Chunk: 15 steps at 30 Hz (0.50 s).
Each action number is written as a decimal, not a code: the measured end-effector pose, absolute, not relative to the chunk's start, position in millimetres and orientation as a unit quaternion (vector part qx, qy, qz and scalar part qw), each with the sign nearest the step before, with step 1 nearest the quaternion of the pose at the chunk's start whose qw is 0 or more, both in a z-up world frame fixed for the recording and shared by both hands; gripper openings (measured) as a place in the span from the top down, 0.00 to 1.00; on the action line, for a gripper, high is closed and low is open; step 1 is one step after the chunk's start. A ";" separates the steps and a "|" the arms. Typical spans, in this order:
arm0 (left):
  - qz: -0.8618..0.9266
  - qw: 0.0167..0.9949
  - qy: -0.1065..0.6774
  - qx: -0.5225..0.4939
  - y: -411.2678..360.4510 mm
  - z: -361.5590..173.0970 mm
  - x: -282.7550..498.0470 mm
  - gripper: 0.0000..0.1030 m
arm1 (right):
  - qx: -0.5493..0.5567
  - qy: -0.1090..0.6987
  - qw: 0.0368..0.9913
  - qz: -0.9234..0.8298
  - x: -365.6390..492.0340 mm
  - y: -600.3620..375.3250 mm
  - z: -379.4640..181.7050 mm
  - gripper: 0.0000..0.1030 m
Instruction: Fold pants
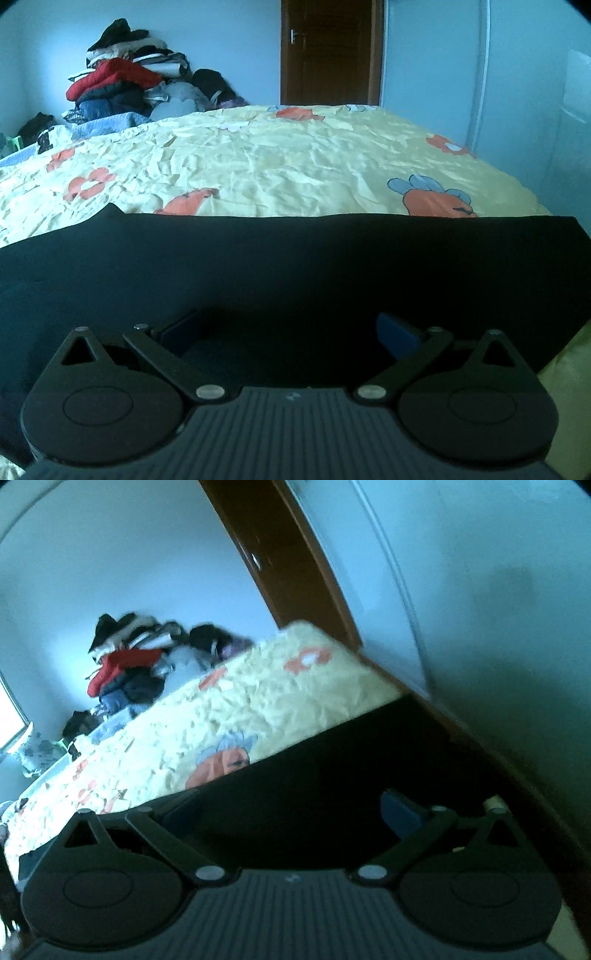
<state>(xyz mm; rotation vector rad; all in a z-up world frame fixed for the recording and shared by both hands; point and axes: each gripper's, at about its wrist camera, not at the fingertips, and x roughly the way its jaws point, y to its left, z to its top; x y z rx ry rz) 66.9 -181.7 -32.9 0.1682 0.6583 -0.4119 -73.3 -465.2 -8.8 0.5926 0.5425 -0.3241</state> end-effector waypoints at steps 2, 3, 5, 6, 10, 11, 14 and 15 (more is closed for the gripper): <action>-0.202 0.922 0.322 0.079 -180.7 -32.9 67.5 0.00 | 0.308 0.251 0.892 -0.215 -84.8 -477.9 -11.5 0.00; -0.202 0.922 0.322 0.077 -180.5 -33.0 67.9 0.00 | 0.342 0.214 0.889 -0.219 -100.5 -482.8 -9.8 0.00; -0.201 0.922 0.322 0.075 -181.3 -33.4 67.9 0.00 | 0.419 0.165 0.869 -0.203 -126.9 -495.7 -11.5 0.00; -0.200 0.923 0.321 0.076 -182.0 -33.4 68.1 0.00 | 0.448 0.164 0.855 -0.202 -134.2 -502.1 -14.7 0.00; -0.200 0.923 0.321 0.074 -181.7 -33.9 68.0 0.00 | 0.527 0.159 0.818 -0.169 -150.8 -522.3 -33.0 0.00; -0.200 0.923 0.321 0.073 -181.1 -34.0 68.0 0.00 | 0.529 0.157 0.817 -0.170 -150.5 -523.7 -33.4 0.00; -0.200 0.923 0.320 0.073 -180.7 -34.2 67.5 0.00 | 0.519 0.156 0.823 -0.174 -139.8 -525.5 -34.2 0.00; -0.200 0.923 0.320 0.073 -180.3 -34.2 67.2 0.00 | 0.509 0.156 0.828 -0.177 -135.7 -524.2 -33.2 0.00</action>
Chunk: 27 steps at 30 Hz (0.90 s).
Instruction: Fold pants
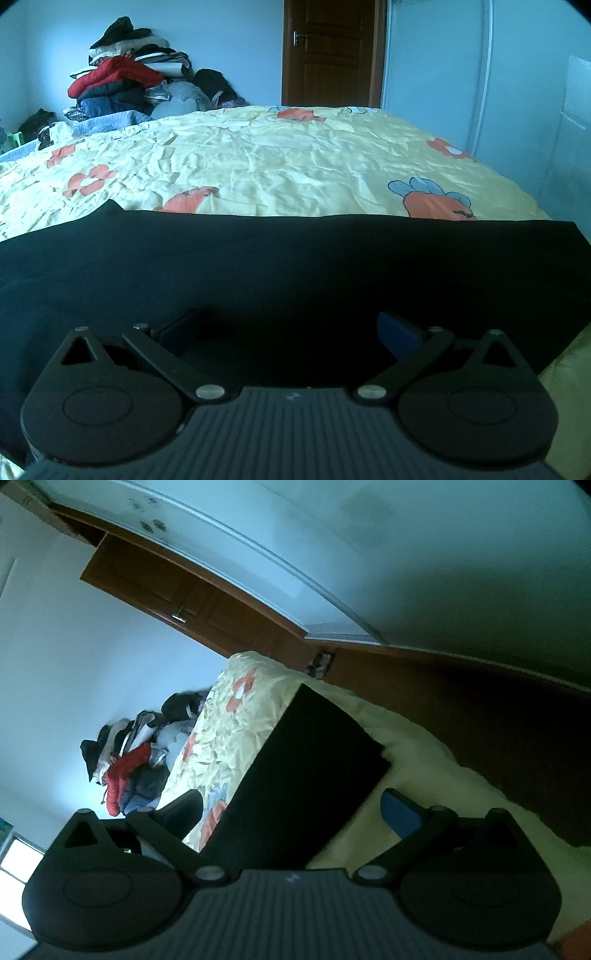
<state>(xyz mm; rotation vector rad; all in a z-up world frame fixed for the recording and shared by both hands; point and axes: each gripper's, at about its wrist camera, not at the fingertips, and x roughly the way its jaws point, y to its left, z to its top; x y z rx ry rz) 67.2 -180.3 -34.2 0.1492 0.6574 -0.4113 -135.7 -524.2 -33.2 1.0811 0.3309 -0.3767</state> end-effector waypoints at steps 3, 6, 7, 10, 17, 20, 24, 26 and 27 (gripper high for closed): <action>-0.200 0.923 0.320 0.073 -180.6 -34.2 67.0 0.00 | 0.491 0.148 0.837 -0.192 -127.8 -523.0 -34.1 0.00; -0.200 0.923 0.320 0.073 -180.4 -34.2 66.9 0.00 | 0.491 0.122 0.839 -0.200 -128.2 -523.3 -38.5 0.00; -0.200 0.923 0.320 0.073 -180.4 -34.3 66.8 0.00 | 0.493 0.115 0.838 -0.202 -131.1 -523.7 -39.0 0.01; -0.200 0.923 0.320 0.072 -180.3 -34.3 66.7 0.00 | 0.501 0.113 0.831 -0.212 -131.1 -529.9 -42.9 0.41; -0.199 0.923 0.320 0.072 -180.2 -34.3 66.6 0.00 | 0.537 0.110 0.814 -0.190 -138.0 -539.1 -53.5 0.88; -0.200 0.923 0.320 0.072 -180.0 -34.3 66.6 0.00 | 0.499 0.100 0.839 -0.195 -138.6 -541.4 -35.7 0.90; -0.199 0.923 0.320 0.072 -179.9 -34.4 66.6 0.00 | 0.441 0.142 0.859 -0.218 -128.2 -542.6 -23.0 0.89; -0.200 0.923 0.320 0.072 -180.1 -34.4 66.6 0.00 | 0.463 0.170 0.838 -0.232 -129.2 -544.0 -30.5 0.86; -0.199 0.923 0.320 0.072 -180.1 -34.4 66.6 0.00 | 0.481 0.183 0.825 -0.234 -131.6 -544.3 -35.0 0.80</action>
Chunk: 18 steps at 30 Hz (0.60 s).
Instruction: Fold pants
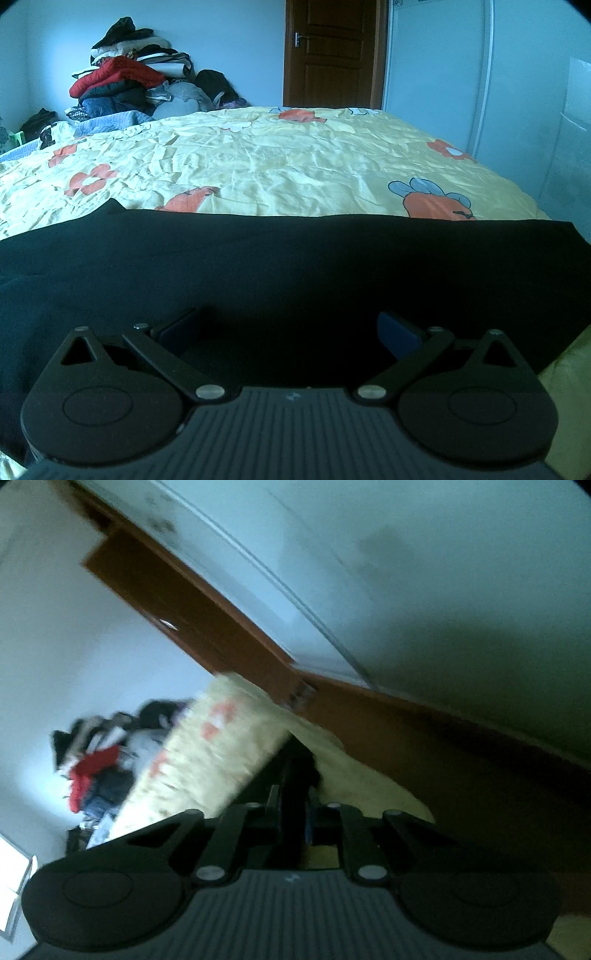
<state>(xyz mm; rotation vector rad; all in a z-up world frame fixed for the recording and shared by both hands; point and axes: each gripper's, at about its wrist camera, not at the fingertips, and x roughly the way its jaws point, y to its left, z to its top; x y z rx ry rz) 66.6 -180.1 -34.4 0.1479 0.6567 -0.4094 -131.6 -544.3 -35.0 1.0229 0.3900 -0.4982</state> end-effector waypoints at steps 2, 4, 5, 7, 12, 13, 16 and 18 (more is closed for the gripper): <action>-0.199 0.923 0.320 0.072 -180.0 -34.4 66.6 0.00 | 0.512 0.185 0.808 -0.224 -140.9 -541.6 -42.7 0.70; -0.200 0.923 0.320 0.072 -180.0 -34.4 66.6 0.00 | 0.543 0.174 0.797 -0.201 -151.0 -537.9 -48.7 0.61; -0.199 0.923 0.320 0.072 -180.0 -34.4 66.5 0.00 | 0.557 0.169 0.791 -0.188 -155.0 -535.2 -51.1 0.57; -0.199 0.924 0.320 0.072 -179.9 -34.5 66.5 0.00 | 0.580 0.160 0.782 -0.164 -159.2 -531.2 -55.7 0.52; -0.199 0.924 0.320 0.072 -179.7 -34.6 66.5 0.00 | 0.586 0.148 0.782 -0.152 -147.7 -533.3 -57.9 0.51; -0.199 0.924 0.320 0.072 -179.8 -34.5 66.5 0.00 | 0.580 0.142 0.787 -0.156 -143.6 -534.7 -57.4 0.51; -0.199 0.924 0.320 0.071 -179.8 -34.6 66.6 0.00 | 0.554 0.123 0.806 -0.171 -131.3 -541.2 -56.7 0.55; -0.199 0.923 0.320 0.071 -179.8 -34.6 66.7 0.00 | 0.545 0.123 0.810 -0.179 -127.1 -540.7 -56.5 0.66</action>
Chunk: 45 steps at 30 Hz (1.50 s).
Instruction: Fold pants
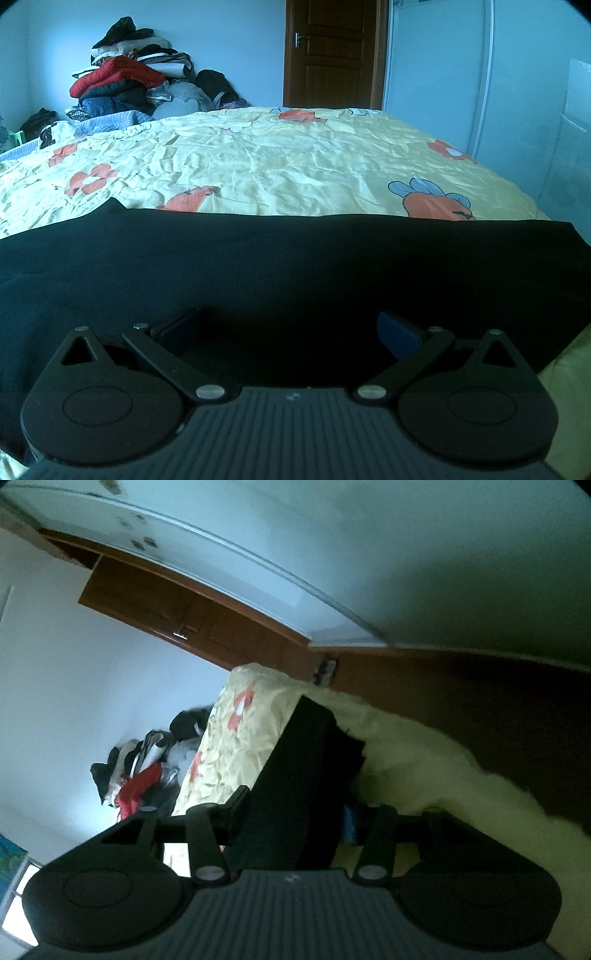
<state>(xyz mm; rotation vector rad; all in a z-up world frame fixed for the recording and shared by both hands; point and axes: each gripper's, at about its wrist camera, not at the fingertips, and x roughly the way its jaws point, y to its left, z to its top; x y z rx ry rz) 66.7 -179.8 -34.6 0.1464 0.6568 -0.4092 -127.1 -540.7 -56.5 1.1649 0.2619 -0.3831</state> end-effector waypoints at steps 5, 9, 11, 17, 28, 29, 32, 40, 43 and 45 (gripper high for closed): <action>-0.207 0.921 0.323 0.073 -178.1 -32.8 69.2 0.00 | 0.523 0.138 0.821 -0.183 -121.2 -535.8 -57.3 0.90; -0.214 0.913 0.339 0.078 -179.1 -25.7 76.5 0.00 | 0.473 0.142 0.850 -0.182 -107.3 -525.7 -36.5 0.91; -0.219 0.908 0.350 0.075 -178.2 -20.7 82.7 0.01 | 0.456 0.140 0.861 -0.178 -101.1 -521.3 -26.0 0.92; -0.235 0.882 0.406 -0.053 -147.3 -11.6 118.6 0.01 | 0.411 0.149 0.893 -0.105 -64.7 -478.3 0.8 0.92; -0.298 0.782 0.481 -0.262 -128.4 -17.6 162.4 0.01 | 0.328 0.272 0.903 0.059 1.5 -362.9 -15.7 0.92; -0.302 0.777 0.483 -0.267 -132.7 -18.9 163.1 0.01 | 0.328 0.273 0.903 0.058 0.0 -363.7 -15.6 0.92; -0.316 0.760 0.492 -0.283 -144.8 -21.4 165.3 0.01 | 0.321 0.272 0.905 0.058 -3.1 -360.5 -11.6 0.92; -0.349 0.708 0.524 -0.321 -162.5 -35.5 176.3 0.69 | 0.273 0.271 0.918 0.097 -1.4 -327.2 5.2 0.91; -0.321 0.741 0.523 -0.272 -154.1 -34.0 173.2 0.90 | 0.260 0.280 0.918 0.108 7.7 -309.9 6.1 0.91; -0.307 0.777 0.499 -0.231 -144.2 -25.9 169.1 0.94 | 0.256 0.287 0.916 0.119 16.9 -298.6 5.7 0.91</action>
